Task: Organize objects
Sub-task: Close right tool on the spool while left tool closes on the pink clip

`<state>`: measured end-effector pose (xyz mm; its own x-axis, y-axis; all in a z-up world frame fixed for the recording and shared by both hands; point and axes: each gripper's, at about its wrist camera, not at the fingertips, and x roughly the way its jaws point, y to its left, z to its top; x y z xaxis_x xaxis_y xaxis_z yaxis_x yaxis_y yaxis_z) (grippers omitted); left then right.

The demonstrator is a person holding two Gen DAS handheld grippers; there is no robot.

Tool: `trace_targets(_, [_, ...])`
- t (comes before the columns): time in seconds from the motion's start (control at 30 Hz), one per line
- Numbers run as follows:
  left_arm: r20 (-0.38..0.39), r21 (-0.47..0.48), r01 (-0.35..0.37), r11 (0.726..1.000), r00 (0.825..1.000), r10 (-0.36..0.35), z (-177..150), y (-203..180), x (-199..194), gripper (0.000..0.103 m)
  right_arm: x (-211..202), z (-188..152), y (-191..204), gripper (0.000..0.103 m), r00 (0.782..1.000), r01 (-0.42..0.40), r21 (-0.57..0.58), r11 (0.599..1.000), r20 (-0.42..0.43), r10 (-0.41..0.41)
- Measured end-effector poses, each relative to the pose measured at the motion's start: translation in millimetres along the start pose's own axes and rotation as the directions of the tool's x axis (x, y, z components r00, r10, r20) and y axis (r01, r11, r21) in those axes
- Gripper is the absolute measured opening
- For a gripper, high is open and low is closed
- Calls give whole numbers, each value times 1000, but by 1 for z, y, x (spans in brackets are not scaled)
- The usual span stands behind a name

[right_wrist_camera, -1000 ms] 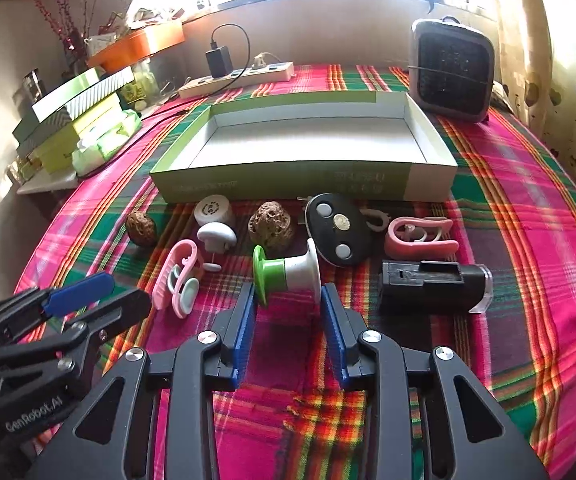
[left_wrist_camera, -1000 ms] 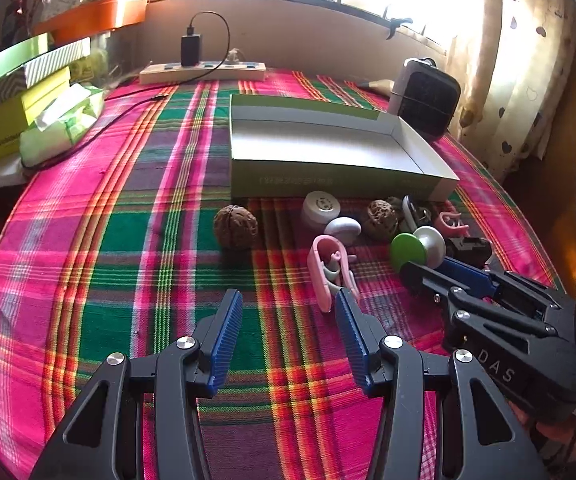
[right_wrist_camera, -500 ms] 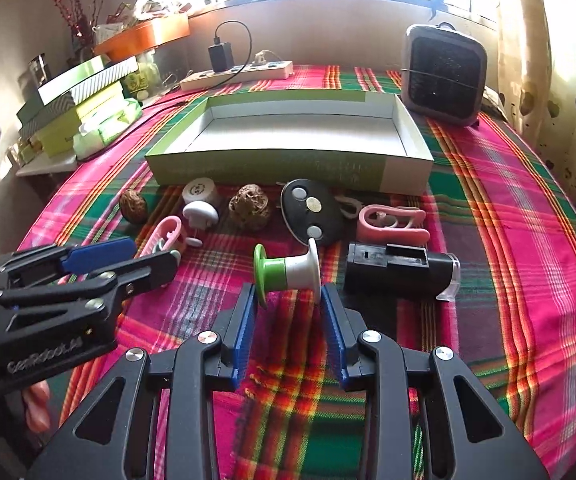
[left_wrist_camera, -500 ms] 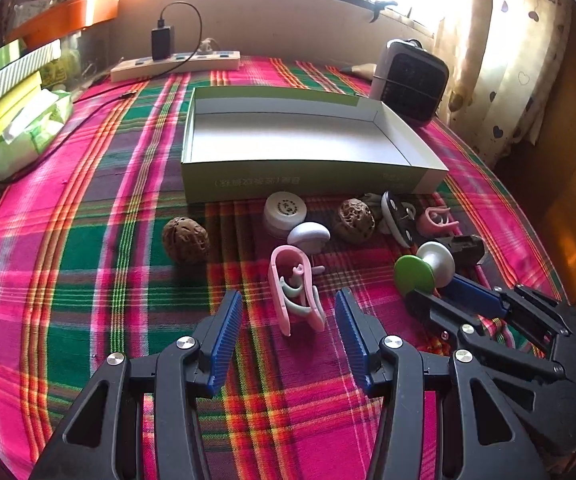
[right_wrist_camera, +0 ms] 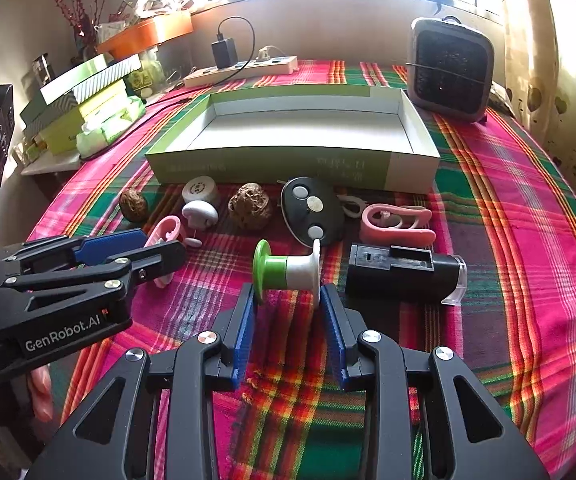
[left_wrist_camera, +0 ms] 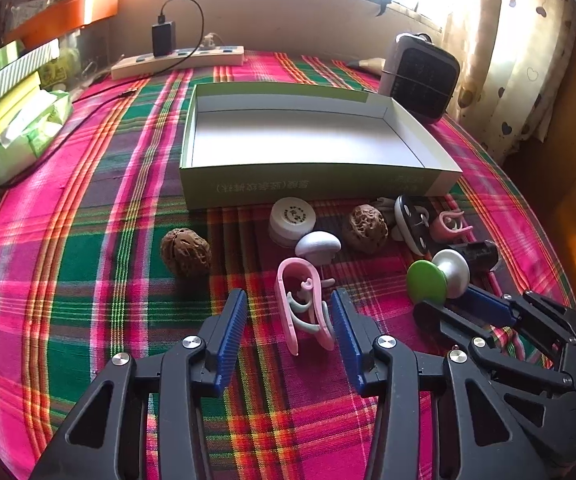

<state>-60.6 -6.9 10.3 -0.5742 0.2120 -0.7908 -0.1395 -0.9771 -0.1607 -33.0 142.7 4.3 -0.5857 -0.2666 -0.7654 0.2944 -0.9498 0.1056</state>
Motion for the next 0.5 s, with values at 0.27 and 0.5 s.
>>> trace_targets(0.27, [-12,29,-13,999,1000,14,1,-2,2,42,4,5,0,43,1000,-14,9,1000,-7,14])
trace_targets(0.5, [-13,16,-21,1000,1000,21,3,1,4,40,8,13,-2,43,1000,-10,33,999,-9,10])
